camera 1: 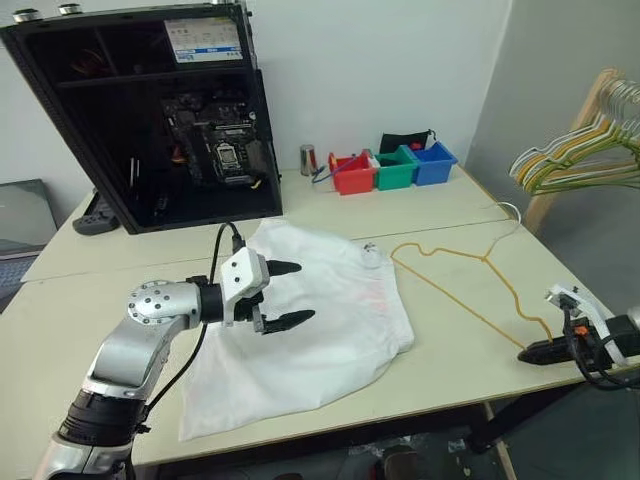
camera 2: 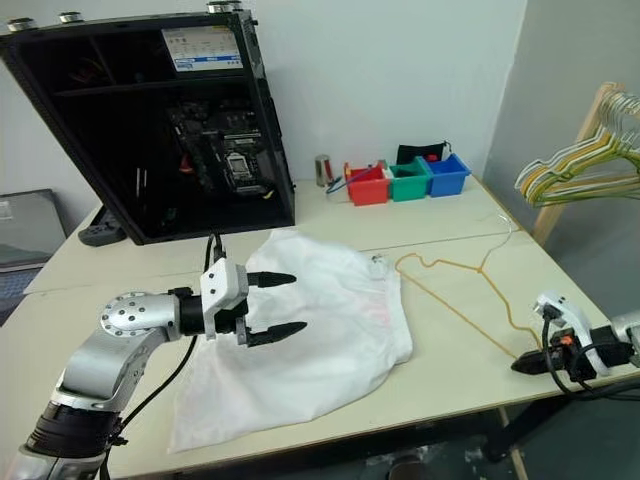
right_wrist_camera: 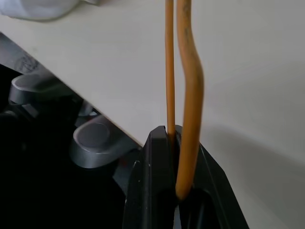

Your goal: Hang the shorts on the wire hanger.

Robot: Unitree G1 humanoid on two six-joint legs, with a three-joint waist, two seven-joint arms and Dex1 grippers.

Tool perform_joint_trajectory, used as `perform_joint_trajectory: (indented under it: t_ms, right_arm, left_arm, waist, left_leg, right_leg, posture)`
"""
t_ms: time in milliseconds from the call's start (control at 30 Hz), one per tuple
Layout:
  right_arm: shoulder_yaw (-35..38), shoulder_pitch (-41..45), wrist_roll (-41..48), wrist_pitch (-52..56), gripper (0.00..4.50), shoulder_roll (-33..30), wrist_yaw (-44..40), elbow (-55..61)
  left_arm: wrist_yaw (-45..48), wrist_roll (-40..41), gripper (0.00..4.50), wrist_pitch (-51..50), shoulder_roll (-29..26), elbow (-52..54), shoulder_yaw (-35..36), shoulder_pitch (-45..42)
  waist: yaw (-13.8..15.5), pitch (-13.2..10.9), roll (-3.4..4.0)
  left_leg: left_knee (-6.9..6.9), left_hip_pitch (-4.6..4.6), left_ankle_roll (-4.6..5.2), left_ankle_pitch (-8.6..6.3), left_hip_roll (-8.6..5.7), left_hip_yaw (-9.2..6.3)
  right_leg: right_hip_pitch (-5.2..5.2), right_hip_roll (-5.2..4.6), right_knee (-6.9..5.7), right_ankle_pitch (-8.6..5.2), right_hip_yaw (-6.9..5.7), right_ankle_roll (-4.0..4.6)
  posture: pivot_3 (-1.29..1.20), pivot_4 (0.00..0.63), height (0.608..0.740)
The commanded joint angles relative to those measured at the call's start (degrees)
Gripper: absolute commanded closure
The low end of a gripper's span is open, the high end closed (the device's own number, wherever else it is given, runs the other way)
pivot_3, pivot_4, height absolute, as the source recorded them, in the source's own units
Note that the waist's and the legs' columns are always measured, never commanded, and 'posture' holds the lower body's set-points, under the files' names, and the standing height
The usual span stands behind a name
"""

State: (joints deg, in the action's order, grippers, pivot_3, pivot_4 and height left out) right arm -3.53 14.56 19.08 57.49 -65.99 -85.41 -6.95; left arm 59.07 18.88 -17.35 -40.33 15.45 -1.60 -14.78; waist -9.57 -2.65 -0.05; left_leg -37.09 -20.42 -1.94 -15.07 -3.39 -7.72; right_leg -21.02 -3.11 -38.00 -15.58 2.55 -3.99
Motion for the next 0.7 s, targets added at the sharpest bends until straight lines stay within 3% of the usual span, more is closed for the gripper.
perform_joint_trajectory:
  t_ms: [33, 400, 700]
  right_arm:
    - [0.5, -2.3, 4.0, 3.6, 4.50, -2.1, -2.1, 1.5]
    - [-1.5, -4.8, 9.3, 9.9, 4.50, -2.5, -0.4, 0.7]
    - [0.0, -6.2, 10.4, 9.9, 4.50, -3.6, 1.1, -3.7]
  left_arm:
    - [-2.4, 2.6, 0.01, -2.6, -0.3, 6.7, 2.6, 4.0]
    - [-5.1, 3.2, 0.01, -4.1, -0.9, 10.3, 3.9, 8.6]
    - [-5.5, 3.8, 0.01, -4.3, -1.5, 10.7, 4.3, 9.7]
  waist:
    - [0.6, 0.1, 0.08]
    - [4.6, 0.0, -0.08]
    - [5.3, -0.1, -0.19]
  left_leg:
    - [0.06, 0.10, 0.00, 0.00, 0.00, 0.02]
    - [0.01, 0.12, 0.03, -0.04, -0.03, 0.13]
    - [0.03, 0.10, 0.03, -0.04, -0.03, 0.16]
  right_leg:
    - [0.10, 0.00, 0.03, -0.02, 0.00, 0.01]
    - [0.13, 0.00, 0.05, -0.04, 0.02, 0.02]
    - [0.12, 0.00, 0.10, -0.05, 0.02, 0.02]
  posture:
    - [-0.12, 0.000, 0.740]
    - [-0.08, 0.005, 0.740]
    - [-0.08, 0.014, 0.740]
